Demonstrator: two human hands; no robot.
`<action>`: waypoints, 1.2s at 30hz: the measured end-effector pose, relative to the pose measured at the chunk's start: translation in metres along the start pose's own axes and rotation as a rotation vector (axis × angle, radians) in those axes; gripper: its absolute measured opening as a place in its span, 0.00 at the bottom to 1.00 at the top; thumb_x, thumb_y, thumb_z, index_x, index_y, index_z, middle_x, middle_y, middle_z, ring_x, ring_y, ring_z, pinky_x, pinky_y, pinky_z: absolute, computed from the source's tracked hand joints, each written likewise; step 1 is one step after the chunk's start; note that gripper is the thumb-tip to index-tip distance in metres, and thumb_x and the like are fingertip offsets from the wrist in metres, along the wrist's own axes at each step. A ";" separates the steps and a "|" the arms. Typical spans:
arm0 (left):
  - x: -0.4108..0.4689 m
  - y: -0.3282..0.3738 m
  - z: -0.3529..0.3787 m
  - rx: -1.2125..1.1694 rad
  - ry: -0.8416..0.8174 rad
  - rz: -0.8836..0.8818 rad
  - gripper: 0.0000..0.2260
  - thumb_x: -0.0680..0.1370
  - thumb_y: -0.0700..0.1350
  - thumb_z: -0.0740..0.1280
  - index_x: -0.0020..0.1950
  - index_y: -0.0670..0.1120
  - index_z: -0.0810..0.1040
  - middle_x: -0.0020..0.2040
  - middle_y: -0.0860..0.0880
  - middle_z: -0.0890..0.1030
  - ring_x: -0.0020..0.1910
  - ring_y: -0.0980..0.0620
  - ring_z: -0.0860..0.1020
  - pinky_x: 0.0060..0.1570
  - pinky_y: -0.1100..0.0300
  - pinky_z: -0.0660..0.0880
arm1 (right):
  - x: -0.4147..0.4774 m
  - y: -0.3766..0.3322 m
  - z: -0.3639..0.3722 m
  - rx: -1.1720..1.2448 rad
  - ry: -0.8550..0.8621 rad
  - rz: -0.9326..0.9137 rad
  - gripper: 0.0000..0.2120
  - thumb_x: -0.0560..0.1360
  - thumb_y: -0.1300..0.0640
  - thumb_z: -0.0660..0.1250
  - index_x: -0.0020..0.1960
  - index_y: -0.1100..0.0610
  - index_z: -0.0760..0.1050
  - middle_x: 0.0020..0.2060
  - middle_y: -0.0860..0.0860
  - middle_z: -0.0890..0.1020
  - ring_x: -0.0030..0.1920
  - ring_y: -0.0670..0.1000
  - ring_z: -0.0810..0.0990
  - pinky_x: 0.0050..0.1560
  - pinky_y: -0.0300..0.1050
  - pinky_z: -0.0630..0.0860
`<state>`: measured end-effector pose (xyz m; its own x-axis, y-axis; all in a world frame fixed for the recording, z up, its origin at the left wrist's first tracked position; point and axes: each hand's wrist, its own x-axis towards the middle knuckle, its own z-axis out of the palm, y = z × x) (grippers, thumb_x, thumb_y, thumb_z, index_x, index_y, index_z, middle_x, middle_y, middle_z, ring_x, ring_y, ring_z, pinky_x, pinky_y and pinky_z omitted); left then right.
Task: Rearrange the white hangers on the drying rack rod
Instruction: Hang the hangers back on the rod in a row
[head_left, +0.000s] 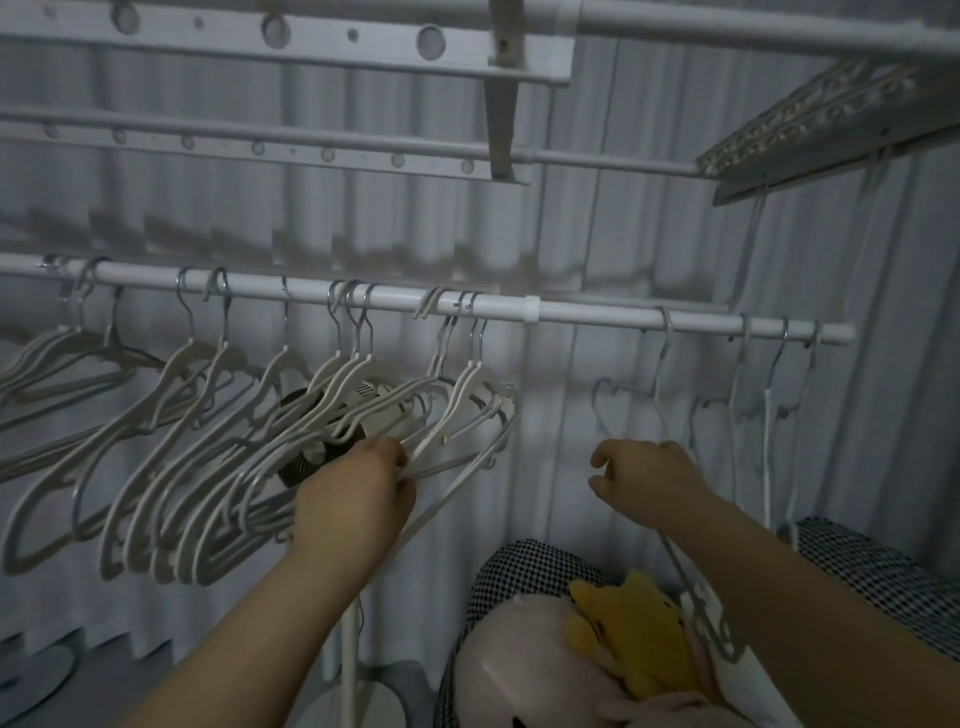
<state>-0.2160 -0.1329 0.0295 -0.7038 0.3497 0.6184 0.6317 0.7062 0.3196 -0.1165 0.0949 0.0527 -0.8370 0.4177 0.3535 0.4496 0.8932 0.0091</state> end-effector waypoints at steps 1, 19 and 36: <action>0.000 0.000 0.000 0.006 0.000 0.001 0.09 0.76 0.47 0.61 0.53 0.46 0.76 0.52 0.48 0.79 0.50 0.48 0.78 0.40 0.60 0.70 | 0.001 0.002 0.000 0.006 0.001 -0.001 0.16 0.78 0.50 0.56 0.63 0.54 0.70 0.56 0.50 0.79 0.58 0.50 0.75 0.63 0.45 0.60; 0.034 0.048 0.006 0.004 0.080 -0.009 0.10 0.78 0.45 0.58 0.46 0.41 0.75 0.44 0.42 0.81 0.45 0.41 0.78 0.38 0.56 0.69 | 0.006 0.034 0.002 0.127 -0.100 -0.048 0.18 0.78 0.49 0.57 0.65 0.54 0.69 0.60 0.50 0.77 0.59 0.50 0.75 0.55 0.39 0.69; -0.041 0.036 -0.013 -0.074 -0.152 -0.079 0.08 0.74 0.52 0.65 0.35 0.56 0.76 0.34 0.55 0.81 0.29 0.61 0.75 0.33 0.62 0.74 | 0.016 0.015 0.013 0.667 -0.188 -0.098 0.32 0.76 0.51 0.62 0.73 0.60 0.53 0.71 0.56 0.62 0.70 0.54 0.63 0.65 0.42 0.62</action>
<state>-0.1605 -0.1300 0.0247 -0.7893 0.3883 0.4757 0.5912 0.6896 0.4182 -0.1269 0.1172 0.0460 -0.9309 0.2976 0.2120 0.1318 0.8145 -0.5649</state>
